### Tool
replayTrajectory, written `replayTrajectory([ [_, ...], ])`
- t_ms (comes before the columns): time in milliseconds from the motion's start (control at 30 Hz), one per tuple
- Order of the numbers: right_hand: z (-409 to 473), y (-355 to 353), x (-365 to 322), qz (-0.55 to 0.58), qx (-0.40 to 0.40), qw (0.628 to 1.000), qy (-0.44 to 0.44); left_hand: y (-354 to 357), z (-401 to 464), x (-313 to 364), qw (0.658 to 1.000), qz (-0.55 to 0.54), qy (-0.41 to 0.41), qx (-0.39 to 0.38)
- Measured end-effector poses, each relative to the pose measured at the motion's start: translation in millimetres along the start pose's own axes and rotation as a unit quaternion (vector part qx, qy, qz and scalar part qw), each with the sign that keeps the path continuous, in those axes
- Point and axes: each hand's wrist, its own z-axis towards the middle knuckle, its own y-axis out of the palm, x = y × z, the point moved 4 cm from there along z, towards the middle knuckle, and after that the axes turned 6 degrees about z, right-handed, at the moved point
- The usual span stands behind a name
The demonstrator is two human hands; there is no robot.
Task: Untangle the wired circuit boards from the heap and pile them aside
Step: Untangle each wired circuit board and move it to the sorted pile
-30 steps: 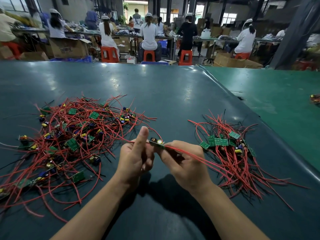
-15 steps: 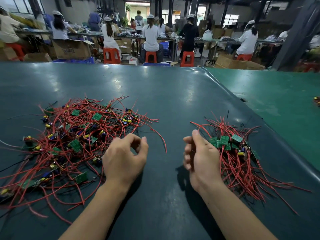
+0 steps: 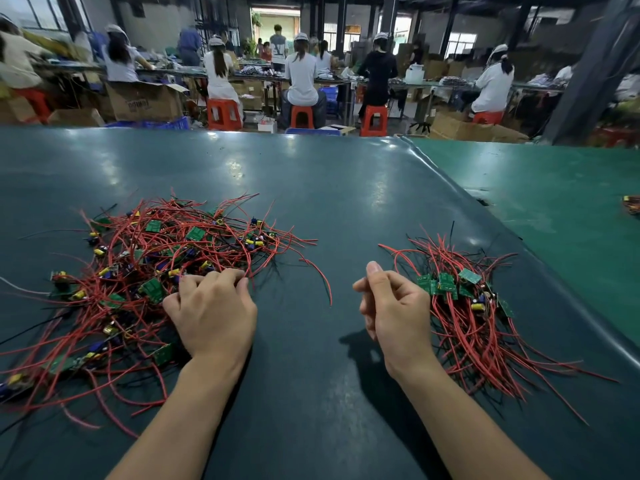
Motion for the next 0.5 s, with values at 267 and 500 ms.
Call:
replayTrajectory([
  [267, 1.4, 1.1, 6.9, -0.046, -0.024, 0.999, 0.013, -0.5, -2.3, 1.2, 0.999, 0.018, 0.001, -0.049],
  [500, 5.0, 4.9, 15.7, -0.101, -0.082, 0.991, 0.026, -20.1, -23.0, 32.2, 0.933, -0.26, 0.231, 0.091],
])
